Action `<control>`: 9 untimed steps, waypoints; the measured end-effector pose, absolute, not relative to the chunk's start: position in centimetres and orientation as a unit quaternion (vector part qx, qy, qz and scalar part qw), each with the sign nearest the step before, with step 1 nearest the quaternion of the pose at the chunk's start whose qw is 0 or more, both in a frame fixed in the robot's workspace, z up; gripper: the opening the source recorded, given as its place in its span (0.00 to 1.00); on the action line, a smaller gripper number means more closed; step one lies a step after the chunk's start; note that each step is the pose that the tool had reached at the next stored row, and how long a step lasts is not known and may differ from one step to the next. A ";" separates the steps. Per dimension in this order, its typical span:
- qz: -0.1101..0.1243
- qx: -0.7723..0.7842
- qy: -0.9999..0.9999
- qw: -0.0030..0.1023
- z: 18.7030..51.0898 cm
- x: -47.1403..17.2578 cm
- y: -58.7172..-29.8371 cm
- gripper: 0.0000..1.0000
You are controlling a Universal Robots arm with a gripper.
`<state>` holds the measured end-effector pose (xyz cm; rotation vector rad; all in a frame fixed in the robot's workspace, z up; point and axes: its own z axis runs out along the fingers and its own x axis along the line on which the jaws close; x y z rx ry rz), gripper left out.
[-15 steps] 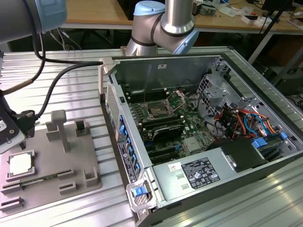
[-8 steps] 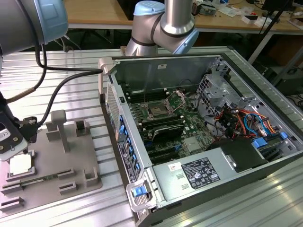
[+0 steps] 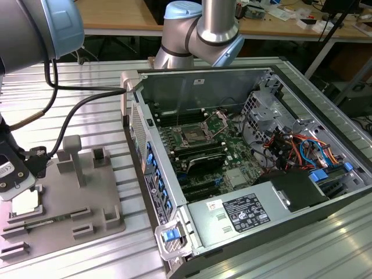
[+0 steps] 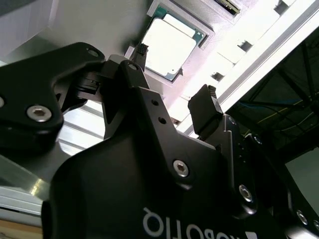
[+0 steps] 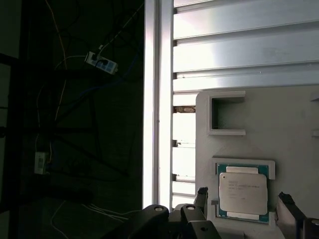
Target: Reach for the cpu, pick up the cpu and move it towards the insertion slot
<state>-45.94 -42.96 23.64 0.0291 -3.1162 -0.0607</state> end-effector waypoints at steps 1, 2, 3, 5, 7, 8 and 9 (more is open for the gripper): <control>-0.020 0.009 -1.000 0.012 23.6 -45.9 -43.0 0.62; -0.020 0.009 -1.000 0.012 23.6 -45.9 -43.0 0.62; -0.020 0.009 -1.000 0.012 23.6 -45.9 -43.0 0.62; -0.020 0.009 -1.000 0.012 23.6 -45.9 -43.0 0.62; -0.020 0.009 -1.000 0.012 23.6 -45.9 -43.0 0.62; -0.020 0.009 -1.000 0.012 23.5 -45.9 -43.0 0.62; -0.020 0.009 -1.000 0.012 23.5 -45.9 -43.0 0.62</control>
